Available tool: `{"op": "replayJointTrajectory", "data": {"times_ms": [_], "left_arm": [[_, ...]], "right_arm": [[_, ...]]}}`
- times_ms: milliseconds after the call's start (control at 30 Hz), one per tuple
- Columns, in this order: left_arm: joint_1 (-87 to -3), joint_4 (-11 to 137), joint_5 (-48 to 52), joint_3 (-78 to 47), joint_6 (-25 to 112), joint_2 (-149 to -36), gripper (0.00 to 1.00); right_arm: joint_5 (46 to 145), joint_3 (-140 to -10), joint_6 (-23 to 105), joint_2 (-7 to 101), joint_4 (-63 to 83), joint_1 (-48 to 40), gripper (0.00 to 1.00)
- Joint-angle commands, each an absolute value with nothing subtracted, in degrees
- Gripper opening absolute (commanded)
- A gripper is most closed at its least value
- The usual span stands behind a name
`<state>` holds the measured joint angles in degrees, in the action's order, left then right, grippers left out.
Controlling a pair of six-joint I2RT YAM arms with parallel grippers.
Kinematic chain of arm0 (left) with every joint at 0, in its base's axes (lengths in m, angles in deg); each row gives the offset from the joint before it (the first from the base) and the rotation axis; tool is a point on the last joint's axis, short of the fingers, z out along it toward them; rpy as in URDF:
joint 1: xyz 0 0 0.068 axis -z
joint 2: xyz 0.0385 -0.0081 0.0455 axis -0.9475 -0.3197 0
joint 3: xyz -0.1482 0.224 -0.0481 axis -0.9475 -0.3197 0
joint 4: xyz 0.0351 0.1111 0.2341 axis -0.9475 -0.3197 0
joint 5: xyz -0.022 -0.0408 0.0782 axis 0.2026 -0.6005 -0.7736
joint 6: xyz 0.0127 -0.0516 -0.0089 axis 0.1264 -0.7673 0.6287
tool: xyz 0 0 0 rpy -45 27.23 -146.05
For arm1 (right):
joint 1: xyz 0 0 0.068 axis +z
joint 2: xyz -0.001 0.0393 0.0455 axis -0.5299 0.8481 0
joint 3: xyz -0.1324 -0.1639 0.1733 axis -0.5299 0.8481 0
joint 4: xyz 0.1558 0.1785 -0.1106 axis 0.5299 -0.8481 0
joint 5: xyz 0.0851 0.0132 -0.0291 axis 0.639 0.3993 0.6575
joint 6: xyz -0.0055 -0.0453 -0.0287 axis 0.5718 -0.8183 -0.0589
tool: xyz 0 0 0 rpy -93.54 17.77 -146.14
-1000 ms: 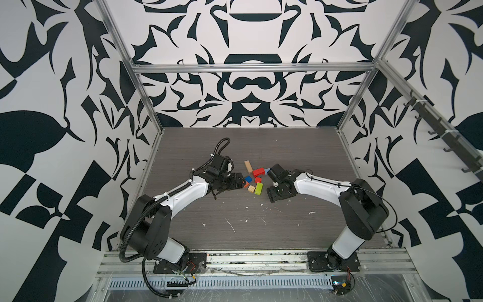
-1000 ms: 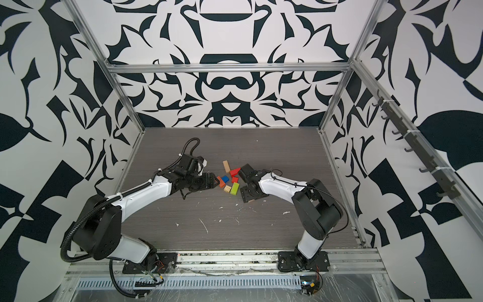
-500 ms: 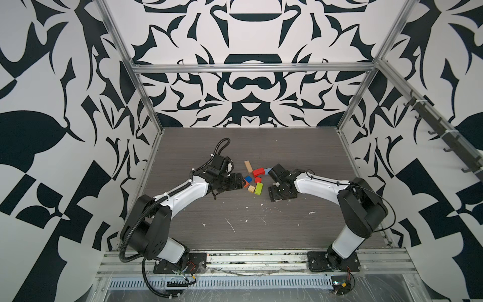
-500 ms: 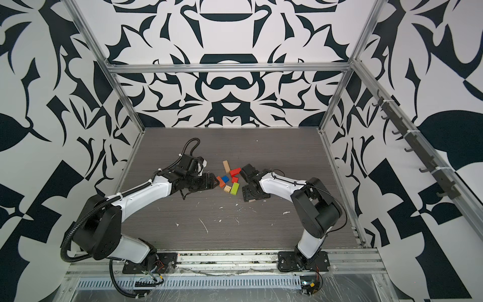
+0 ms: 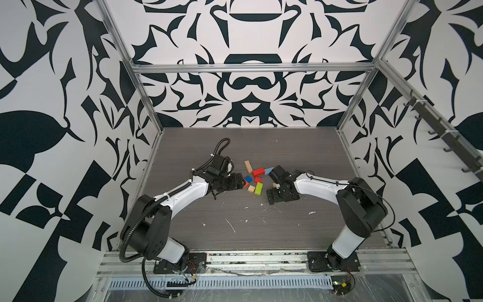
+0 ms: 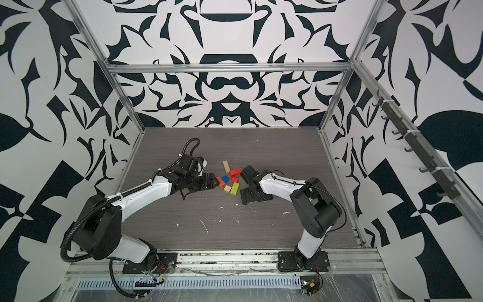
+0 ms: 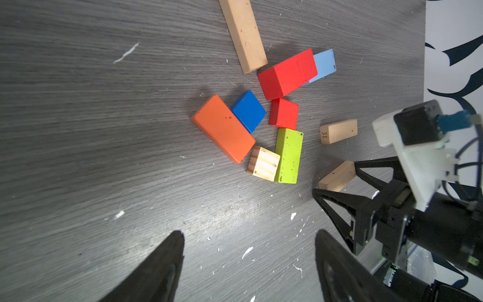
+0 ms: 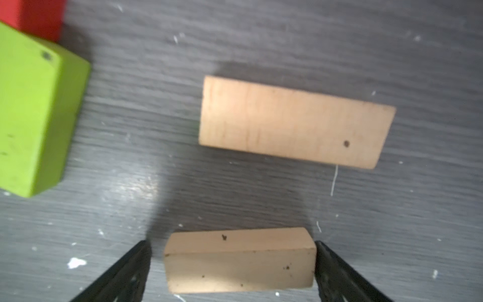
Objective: Build the wood block tower
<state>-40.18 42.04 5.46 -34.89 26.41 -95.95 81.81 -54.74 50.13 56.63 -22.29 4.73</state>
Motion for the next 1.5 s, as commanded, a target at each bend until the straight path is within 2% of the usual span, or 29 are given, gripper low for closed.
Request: {"op": "replayJointTrajectory", "data": {"times_ms": [0,167,300,433,833,1467], "left_arm": [[-40.33,40.51,5.75,-34.71,26.51,-96.28,0.81],[-40.33,40.52,5.65,-34.71,26.51,-96.24,0.81],[-40.33,40.47,5.58,-34.99,26.28,-95.86,0.81],[-40.33,40.33,5.58,-35.32,26.25,-95.54,0.81],[-40.33,40.11,5.71,-34.98,26.25,-95.58,0.81],[-40.33,39.83,5.53,-34.96,26.69,-95.58,0.81]], "right_arm": [[80.62,-53.5,50.51,55.38,-23.82,4.79,0.96],[79.31,-52.92,51.14,55.58,-23.11,4.8,0.87],[77.17,-52.78,52.27,55.13,-22.54,4.67,0.73],[75.66,-52.17,53.19,54.29,-21.38,3.76,0.63],[78.84,-53.3,53.26,56.14,-18.72,-0.15,0.62],[79.36,-58.3,55.83,61.11,-19.34,-0.32,0.64]]}}
